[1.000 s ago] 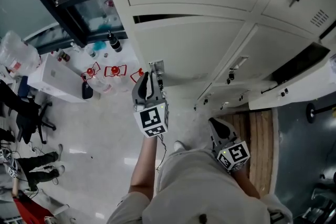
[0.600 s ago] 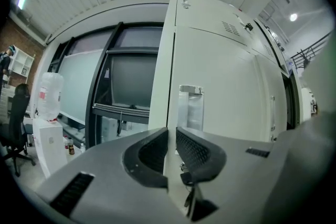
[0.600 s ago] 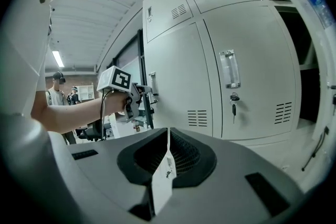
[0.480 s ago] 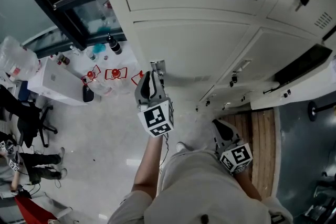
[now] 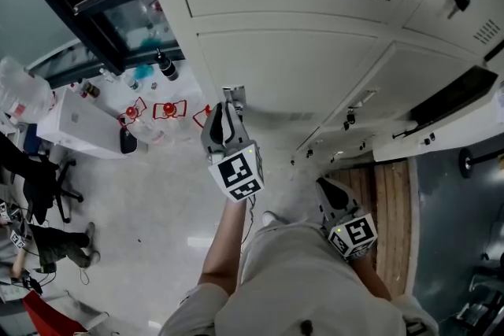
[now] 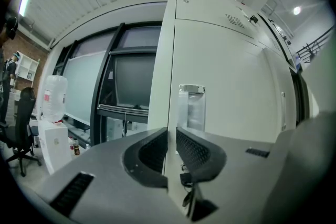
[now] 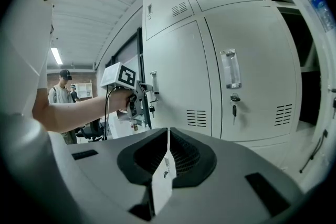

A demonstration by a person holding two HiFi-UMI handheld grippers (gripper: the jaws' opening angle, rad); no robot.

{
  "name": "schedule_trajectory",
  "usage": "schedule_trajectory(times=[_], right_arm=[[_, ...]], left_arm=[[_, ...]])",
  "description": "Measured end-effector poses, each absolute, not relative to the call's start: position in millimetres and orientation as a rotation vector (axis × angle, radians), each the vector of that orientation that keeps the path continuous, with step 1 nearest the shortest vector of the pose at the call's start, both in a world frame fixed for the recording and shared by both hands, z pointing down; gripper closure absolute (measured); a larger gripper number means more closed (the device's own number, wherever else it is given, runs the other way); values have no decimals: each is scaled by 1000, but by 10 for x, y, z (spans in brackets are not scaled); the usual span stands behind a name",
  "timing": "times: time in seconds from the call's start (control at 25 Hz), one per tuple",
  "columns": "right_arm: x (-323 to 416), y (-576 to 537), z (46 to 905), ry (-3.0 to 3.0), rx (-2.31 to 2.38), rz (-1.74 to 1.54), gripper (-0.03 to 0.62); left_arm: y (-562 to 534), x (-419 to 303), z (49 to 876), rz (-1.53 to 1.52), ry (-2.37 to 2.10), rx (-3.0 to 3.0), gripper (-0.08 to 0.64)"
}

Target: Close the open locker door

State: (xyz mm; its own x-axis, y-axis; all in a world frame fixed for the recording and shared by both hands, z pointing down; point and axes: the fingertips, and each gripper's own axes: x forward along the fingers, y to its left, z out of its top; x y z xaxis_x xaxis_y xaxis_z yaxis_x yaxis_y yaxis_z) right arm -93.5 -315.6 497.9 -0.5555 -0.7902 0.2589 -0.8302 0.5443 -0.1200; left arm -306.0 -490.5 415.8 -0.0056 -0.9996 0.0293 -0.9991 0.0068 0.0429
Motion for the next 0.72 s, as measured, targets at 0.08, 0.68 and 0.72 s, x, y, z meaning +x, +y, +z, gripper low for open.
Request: schedule_trajectory(times=[0.08,0.68,0.72], right_arm=[[-913,-3154,4980,-2596,1392,343,558],[-988,-3054,4986,-2621,1362,344,558],[-1001,-3041,4987,-2627,1352,338,558]], left_arm=[[-4916,-3063,4157,-20,-2198,2178,507],[-4762,-3123,4135,-8,-2216,2219,489],[-4725,-3121,4144,-4,-2208,2222,489]])
